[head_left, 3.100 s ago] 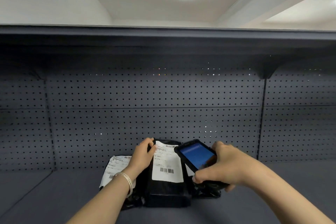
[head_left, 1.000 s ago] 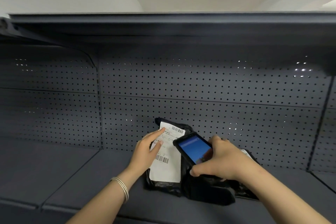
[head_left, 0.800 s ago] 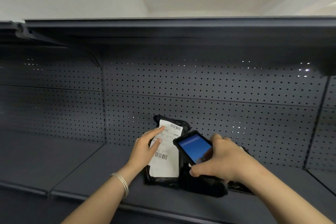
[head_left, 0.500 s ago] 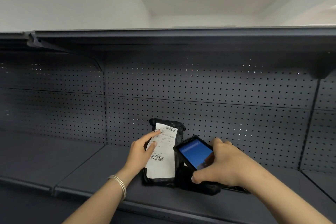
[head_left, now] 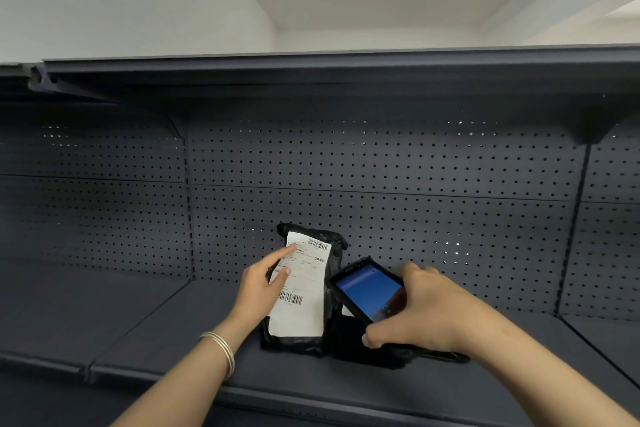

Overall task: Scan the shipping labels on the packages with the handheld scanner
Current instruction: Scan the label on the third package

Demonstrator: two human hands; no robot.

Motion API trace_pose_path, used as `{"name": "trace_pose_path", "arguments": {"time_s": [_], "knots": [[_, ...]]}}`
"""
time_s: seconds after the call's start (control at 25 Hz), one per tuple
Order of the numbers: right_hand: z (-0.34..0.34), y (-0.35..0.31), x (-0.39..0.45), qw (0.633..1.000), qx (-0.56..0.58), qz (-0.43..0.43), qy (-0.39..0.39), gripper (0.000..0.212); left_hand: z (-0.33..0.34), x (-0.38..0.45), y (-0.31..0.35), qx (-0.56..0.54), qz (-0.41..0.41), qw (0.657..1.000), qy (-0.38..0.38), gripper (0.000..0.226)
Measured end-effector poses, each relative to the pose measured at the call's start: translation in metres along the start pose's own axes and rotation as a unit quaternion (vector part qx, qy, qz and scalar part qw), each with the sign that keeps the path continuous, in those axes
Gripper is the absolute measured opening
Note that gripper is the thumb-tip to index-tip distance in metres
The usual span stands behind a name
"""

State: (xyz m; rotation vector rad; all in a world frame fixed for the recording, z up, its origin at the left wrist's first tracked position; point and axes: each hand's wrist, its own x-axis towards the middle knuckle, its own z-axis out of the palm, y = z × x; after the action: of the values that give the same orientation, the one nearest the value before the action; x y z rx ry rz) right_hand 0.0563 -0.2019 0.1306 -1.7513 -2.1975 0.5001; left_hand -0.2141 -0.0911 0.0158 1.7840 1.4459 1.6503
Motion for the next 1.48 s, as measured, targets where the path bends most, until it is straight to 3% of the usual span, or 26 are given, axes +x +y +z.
{"name": "trace_pose_path", "arguments": {"time_s": [0.24,0.68,0.92,1.2,1.48], "knots": [[0.005,0.001,0.024,1.000,0.016,0.007,0.024,0.073,0.005,0.023,-0.021,-0.013,-0.020,1.000,-0.014,0.046],[0.045,0.003,0.091,0.991,0.108,0.040,0.070,0.057,0.015,0.060,-0.095,-0.026,-0.144,0.985,-0.094,0.047],[0.061,0.006,0.117,0.985,0.137,0.066,0.086,0.056,0.030,0.058,-0.110,-0.022,-0.143,0.980,-0.134,0.044],[0.056,0.021,0.123,0.982,0.135,0.077,0.107,0.058,0.030,0.065,-0.097,0.001,-0.127,0.987,-0.101,0.048],[0.031,0.082,0.126,0.975,0.141,0.096,0.141,0.065,0.082,0.061,-0.017,0.010,-0.063,0.992,-0.105,0.045]]}}
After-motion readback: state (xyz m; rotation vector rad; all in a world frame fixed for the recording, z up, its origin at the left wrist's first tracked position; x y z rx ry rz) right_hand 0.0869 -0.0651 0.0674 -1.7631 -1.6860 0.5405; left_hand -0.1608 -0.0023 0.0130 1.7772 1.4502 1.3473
